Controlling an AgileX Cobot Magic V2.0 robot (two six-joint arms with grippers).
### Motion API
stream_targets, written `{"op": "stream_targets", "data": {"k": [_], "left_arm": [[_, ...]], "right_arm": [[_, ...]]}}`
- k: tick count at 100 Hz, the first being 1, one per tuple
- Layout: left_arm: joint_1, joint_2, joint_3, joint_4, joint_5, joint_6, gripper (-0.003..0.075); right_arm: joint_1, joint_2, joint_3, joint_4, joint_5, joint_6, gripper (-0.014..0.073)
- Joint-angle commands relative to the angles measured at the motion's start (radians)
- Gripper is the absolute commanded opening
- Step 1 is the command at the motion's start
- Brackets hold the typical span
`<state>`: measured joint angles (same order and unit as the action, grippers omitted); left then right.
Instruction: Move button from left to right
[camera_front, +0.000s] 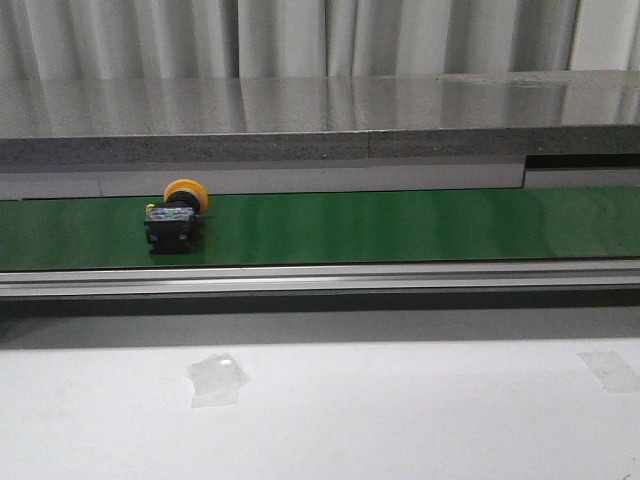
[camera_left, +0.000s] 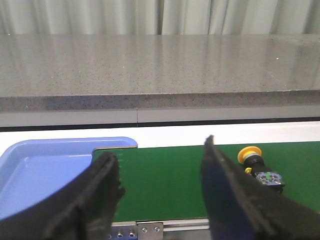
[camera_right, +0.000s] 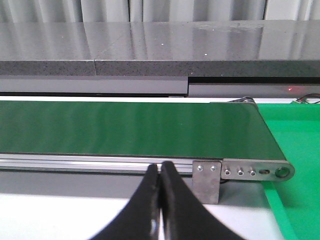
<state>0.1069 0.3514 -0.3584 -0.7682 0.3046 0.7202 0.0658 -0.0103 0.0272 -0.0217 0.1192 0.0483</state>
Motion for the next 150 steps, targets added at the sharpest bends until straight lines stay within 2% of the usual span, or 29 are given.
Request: {"op": "stream_targets", "data": {"k": [1,14,80,99,113,150], "left_arm": [[-0.007,0.006,-0.027,-0.027,-0.058,-0.001,0.0174],[-0.007,0.006,-0.027,-0.027,-0.056,-0.001,-0.0018],[-0.005,0.006,-0.027,-0.027,-0.056,-0.001,-0.002],[-0.005,0.006,-0.027,-0.027,-0.056,-0.001,-0.002],[-0.005,0.006,-0.027,-0.027,-0.056,-0.001,-0.002],[-0.005,0.006,-0.027,-0.027,-0.056,-0.001,-0.002]], "right_arm": [[-0.001,-0.018,-0.015,-0.004,-0.084,-0.004,-0.0068],[-0.001,-0.018,-0.015,-0.004,-0.084,-0.004,-0.0068],[-0.001,-0.018,-0.017,-0.003,-0.134,-0.004,-0.0068],[-0.001,-0.013,-0.086,-0.003,-0.119,-0.004,-0.0068],[-0.001,0.034,-0.201,0.004,0.002,-0.004,-0.0068],[-0.001,0.387,-0.639,0.016,0.526,-0.005,-0.0068]]}}
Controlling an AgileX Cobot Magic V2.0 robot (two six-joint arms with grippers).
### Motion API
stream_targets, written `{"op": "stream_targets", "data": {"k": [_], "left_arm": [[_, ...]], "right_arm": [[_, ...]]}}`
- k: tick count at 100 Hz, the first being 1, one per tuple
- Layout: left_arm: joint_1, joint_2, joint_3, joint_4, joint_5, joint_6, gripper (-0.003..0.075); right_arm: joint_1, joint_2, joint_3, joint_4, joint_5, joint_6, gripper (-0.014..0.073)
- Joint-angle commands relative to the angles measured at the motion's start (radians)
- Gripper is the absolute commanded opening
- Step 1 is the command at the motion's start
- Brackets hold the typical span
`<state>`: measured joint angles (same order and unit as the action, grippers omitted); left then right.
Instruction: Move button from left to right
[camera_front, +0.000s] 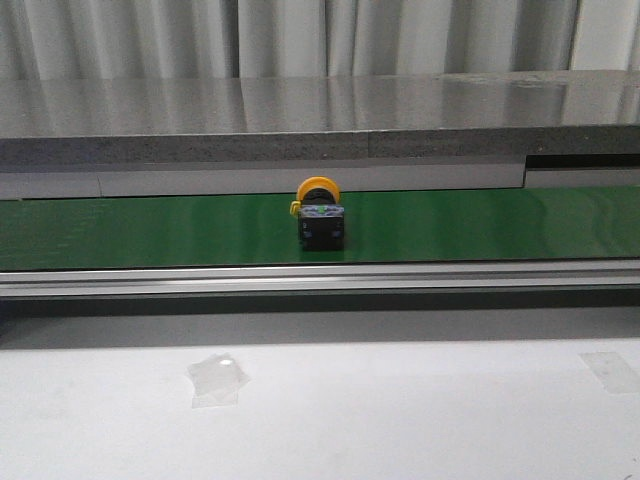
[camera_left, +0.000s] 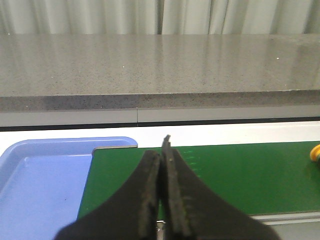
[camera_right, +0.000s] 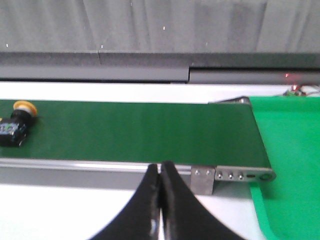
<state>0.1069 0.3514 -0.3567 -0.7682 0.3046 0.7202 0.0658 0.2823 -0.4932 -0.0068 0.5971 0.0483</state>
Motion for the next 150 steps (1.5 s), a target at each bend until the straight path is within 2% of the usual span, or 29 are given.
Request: {"op": "stream_targets", "data": {"k": [1,19,43,70,75,82,89,101,108,113,128,150], "left_arm": [[-0.005,0.006,-0.029,-0.027,-0.056,-0.001,-0.002],[-0.005,0.006,-0.029,-0.027,-0.056,-0.001,-0.002],[-0.005,0.006,-0.029,-0.027,-0.056,-0.001,-0.002],[-0.005,0.006,-0.029,-0.027,-0.056,-0.001,-0.002],[-0.005,0.006,-0.029,-0.027,-0.056,-0.001,-0.002],[-0.005,0.006,-0.029,-0.027,-0.056,-0.001,-0.002],[-0.005,0.006,-0.029,-0.027,-0.056,-0.001,-0.002],[-0.005,0.006,-0.029,-0.027,-0.056,-0.001,-0.002],[-0.005,0.006,-0.029,-0.027,-0.056,-0.001,-0.002],[-0.005,0.006,-0.029,-0.027,-0.056,-0.001,-0.002],[-0.005,0.006,-0.029,-0.027,-0.056,-0.001,-0.002],[-0.005,0.006,-0.029,-0.027,-0.056,-0.001,-0.002]], "right_arm": [[-0.001,0.111,-0.126,0.001,0.066,-0.005,-0.0068],[-0.001,0.302,-0.268,0.024,0.206,-0.005,-0.0068],[-0.001,0.426,-0.286,0.069,0.18,-0.005,-0.0068],[-0.001,0.464,-0.286,0.114,0.187,-0.005,-0.0057],[-0.001,0.464,-0.286,0.12,0.198,-0.005,-0.0022],[-0.001,0.464,-0.286,0.125,0.207,-0.005,0.0071],[-0.001,0.464,-0.286,0.127,0.208,-0.005,0.0207],[-0.001,0.464,-0.286,0.127,0.183,-0.005,0.0493],[-0.001,0.464,-0.286,0.14,0.166,-0.005,0.0594],[-0.001,0.464,-0.286,0.156,0.148,-0.005,0.0624],[-0.001,0.51,-0.297,0.181,0.113,-0.08,0.0626],[-0.001,0.697,-0.398,0.185,0.118,-0.199,0.0626]]}}
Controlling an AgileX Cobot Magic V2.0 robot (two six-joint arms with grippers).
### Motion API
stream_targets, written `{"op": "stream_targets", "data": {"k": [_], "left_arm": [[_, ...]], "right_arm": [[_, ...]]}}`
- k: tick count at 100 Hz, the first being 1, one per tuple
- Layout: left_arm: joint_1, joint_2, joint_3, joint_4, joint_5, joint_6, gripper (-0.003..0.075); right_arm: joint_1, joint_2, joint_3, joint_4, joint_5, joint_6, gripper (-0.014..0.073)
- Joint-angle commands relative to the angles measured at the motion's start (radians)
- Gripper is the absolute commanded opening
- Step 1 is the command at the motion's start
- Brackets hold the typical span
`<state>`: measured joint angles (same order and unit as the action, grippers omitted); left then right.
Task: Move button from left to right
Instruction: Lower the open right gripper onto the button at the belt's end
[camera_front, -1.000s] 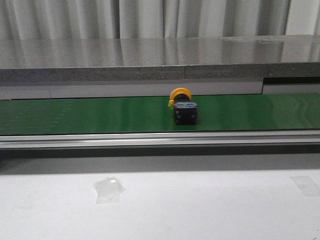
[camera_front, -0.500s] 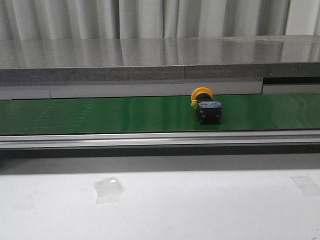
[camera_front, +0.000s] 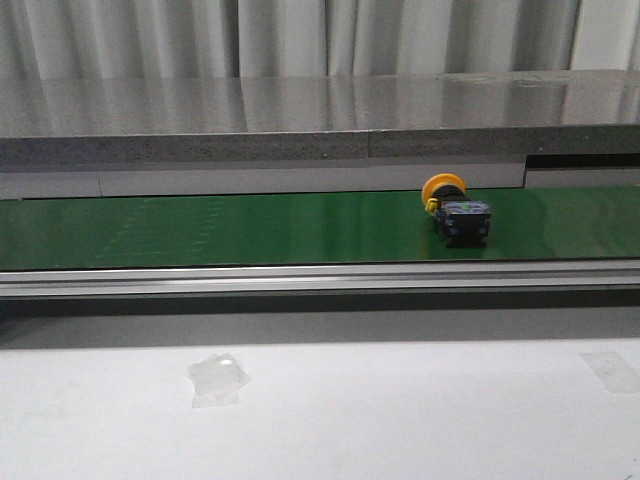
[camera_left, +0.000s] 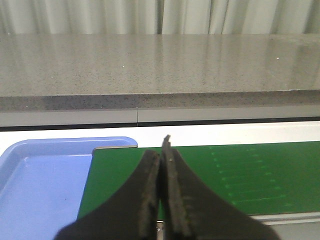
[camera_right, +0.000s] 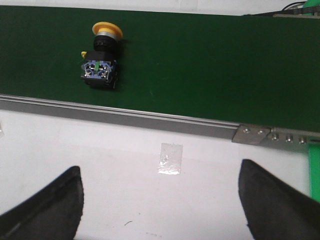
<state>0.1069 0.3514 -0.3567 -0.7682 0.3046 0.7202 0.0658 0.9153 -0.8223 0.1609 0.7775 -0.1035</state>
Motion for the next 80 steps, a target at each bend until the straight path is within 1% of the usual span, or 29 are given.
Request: {"op": "stream_targets", "data": {"k": [1,25,39,60,80], "left_arm": [[-0.005,0.006,-0.029,-0.027,-0.056,-0.001,-0.002],[-0.005,0.006,-0.029,-0.027,-0.056,-0.001,-0.002],[-0.005,0.006,-0.029,-0.027,-0.056,-0.001,-0.002],[-0.005,0.006,-0.029,-0.027,-0.056,-0.001,-0.002],[-0.005,0.006,-0.029,-0.027,-0.056,-0.001,-0.002]], "right_arm": [[-0.001,0.071,-0.077,0.017,-0.061,-0.051,0.0626],[0.0,0.318,-0.22,0.019,-0.056,-0.101,0.0626],[0.002,0.43,-0.295,0.021,-0.031,-0.13,0.0626],[0.002,0.548,-0.37,0.022,-0.035,-0.187,0.0626],[0.009,0.613,-0.398,0.022,-0.041,-0.195,0.0626]]}}
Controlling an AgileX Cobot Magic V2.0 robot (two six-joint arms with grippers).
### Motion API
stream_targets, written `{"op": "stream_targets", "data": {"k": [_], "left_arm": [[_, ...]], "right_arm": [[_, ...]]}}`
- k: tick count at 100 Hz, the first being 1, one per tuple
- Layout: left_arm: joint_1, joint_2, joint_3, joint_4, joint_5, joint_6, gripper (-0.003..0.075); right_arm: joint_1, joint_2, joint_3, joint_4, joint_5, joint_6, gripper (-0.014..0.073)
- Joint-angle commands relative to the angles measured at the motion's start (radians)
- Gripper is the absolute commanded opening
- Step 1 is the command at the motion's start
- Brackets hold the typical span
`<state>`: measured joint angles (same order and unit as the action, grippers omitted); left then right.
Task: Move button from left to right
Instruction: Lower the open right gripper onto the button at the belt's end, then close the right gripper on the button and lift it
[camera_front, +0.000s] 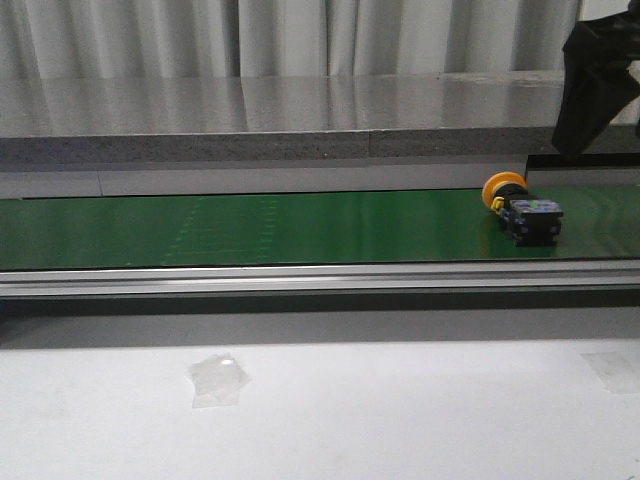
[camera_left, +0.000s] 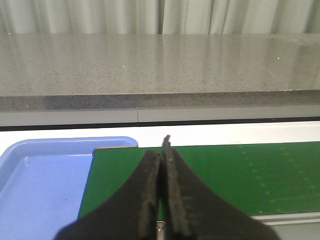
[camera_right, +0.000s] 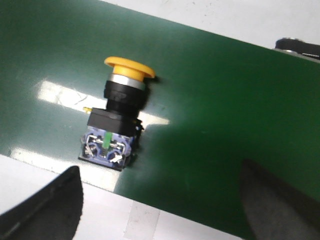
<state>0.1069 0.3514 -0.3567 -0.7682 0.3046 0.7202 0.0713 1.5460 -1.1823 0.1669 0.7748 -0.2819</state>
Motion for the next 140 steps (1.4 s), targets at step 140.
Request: {"op": "stream_targets", "data": {"k": [140], "left_arm": [[-0.005,0.006,-0.029,-0.027,-0.056,-0.001,-0.002]], "right_arm": [[0.01,0.132,-0.306,-0.2,0.074,-0.042,0.0288]]}}
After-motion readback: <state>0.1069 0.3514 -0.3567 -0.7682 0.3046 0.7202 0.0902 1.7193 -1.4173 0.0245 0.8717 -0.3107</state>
